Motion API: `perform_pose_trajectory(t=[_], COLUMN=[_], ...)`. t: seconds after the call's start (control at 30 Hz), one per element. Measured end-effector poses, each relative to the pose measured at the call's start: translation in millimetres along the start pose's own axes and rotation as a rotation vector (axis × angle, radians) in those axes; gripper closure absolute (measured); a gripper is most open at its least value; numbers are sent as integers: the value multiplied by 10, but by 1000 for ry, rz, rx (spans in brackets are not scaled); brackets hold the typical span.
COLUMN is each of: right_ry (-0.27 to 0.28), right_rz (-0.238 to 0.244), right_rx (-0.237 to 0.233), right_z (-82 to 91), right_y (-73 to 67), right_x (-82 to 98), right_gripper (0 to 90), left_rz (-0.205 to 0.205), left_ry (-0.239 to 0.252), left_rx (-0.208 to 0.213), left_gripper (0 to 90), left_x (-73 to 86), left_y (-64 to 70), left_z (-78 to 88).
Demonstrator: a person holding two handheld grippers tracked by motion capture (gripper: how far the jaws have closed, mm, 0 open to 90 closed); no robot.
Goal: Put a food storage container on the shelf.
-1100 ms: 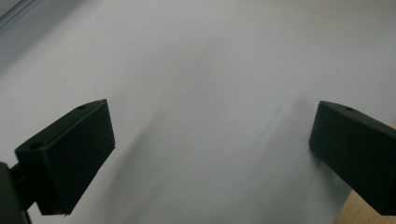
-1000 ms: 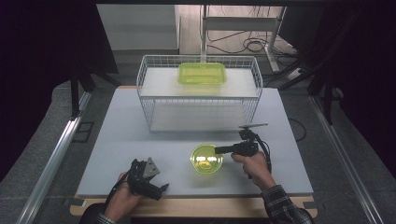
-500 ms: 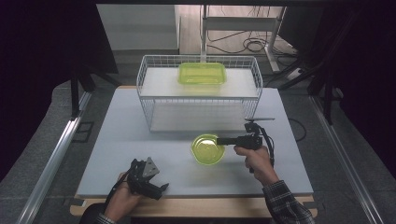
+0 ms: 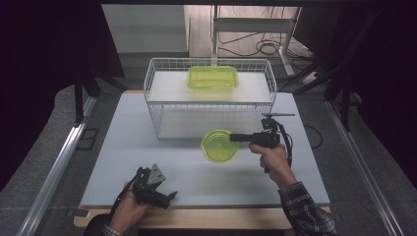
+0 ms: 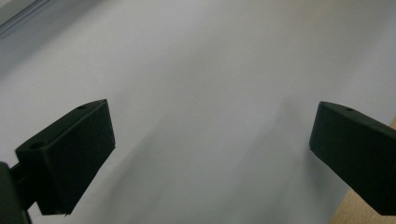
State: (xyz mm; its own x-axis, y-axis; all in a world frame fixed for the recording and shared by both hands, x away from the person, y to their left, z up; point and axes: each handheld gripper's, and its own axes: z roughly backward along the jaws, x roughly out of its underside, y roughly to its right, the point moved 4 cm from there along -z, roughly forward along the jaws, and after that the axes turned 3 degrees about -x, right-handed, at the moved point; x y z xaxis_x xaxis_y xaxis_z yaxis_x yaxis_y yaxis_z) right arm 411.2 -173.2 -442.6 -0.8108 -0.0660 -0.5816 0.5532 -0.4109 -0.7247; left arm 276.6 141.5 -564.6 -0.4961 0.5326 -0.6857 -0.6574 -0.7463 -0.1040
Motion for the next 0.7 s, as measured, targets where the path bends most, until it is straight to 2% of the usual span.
perform_pose_trajectory(t=[0.27,0.7], right_ry=[25,66], right_rz=[29,32], right_rx=[3,7], right_z=[41,121], right_y=[-158,-324], right_x=[-190,-467], right_gripper=[808,808], left_rz=[22,33], left_ry=[22,23], left_rx=[16,20], left_gripper=[1,4], left_x=[-11,-10], left_y=[-21,-38], left_z=[26,29])
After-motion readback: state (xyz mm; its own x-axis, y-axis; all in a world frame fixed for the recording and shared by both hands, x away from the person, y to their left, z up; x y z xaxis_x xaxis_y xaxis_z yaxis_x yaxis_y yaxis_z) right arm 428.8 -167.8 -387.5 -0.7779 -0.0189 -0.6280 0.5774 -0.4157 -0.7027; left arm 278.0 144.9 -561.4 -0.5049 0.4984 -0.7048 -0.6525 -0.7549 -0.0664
